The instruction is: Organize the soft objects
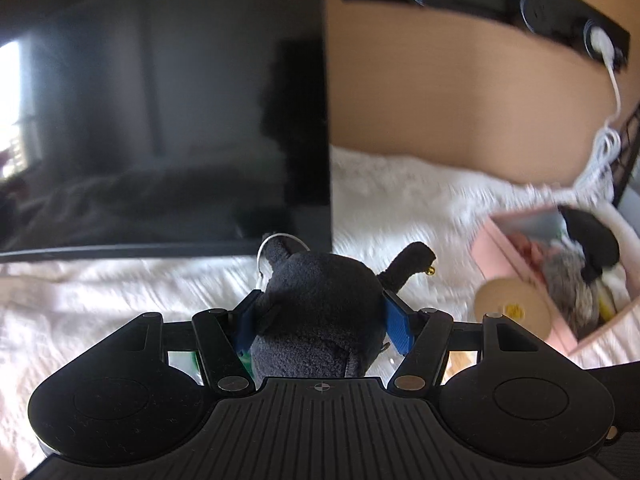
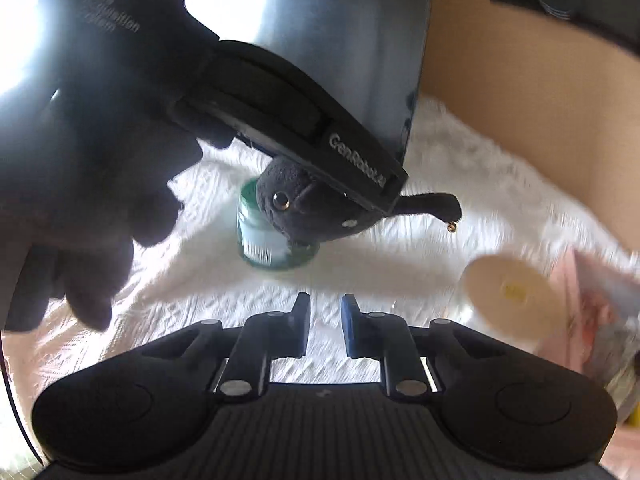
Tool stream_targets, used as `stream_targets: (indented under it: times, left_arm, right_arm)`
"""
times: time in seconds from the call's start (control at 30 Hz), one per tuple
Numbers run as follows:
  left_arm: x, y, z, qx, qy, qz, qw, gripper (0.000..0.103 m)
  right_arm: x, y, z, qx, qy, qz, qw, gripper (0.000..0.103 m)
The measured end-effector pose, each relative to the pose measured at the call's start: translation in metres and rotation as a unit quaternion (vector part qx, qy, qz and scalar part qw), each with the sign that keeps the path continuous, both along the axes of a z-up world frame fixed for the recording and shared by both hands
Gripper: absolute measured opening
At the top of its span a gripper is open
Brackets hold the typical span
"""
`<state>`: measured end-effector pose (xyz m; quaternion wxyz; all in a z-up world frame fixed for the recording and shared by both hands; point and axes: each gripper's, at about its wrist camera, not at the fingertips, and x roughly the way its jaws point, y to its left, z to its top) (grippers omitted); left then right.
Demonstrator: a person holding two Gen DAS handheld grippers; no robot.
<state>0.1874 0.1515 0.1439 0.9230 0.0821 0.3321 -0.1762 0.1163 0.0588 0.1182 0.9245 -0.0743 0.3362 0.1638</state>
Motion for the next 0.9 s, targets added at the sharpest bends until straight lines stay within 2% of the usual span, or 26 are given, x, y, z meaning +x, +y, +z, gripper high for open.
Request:
stream_targets:
  times: [0.17,0.4,0.5,0.57,0.63,0.8,0.9]
  left_arm:
    - [-0.009,0.009,0.003,-0.005,0.005,0.014,0.9999,0.068]
    - [-0.020,0.018,-0.029,-0.048,0.055,0.027,0.9970,0.068]
    - [-0.025,0.025,-0.045,-0.073,0.072,0.047,0.9936,0.068]
    - [-0.027,0.032,-0.055,-0.091,0.081,0.065,0.9904,0.068]
    - [-0.032,0.041,-0.064,-0.109,0.086,0.083,0.9869,0.068]
    - [-0.050,0.076,-0.075,-0.148,0.080,0.146,0.9748,0.068]
    - [-0.058,0.100,-0.074,-0.153,0.076,0.176,0.9695,0.068]
  right_arm:
    - [-0.010,-0.011,-0.001,0.000,0.005,0.001,1.000,0.017]
    - [-0.020,-0.031,-0.028,-0.015,0.035,-0.015,0.999,0.017]
    - [-0.019,-0.037,-0.043,-0.020,0.062,-0.029,0.997,0.029]
    - [-0.020,-0.040,-0.049,-0.018,0.070,-0.036,0.997,0.048]
    - [-0.023,-0.040,-0.053,-0.018,0.071,-0.037,0.997,0.054]
    - [-0.030,-0.033,-0.055,-0.031,0.054,-0.032,0.998,0.058]
    - [-0.026,-0.027,-0.054,-0.022,0.044,-0.038,0.998,0.061]
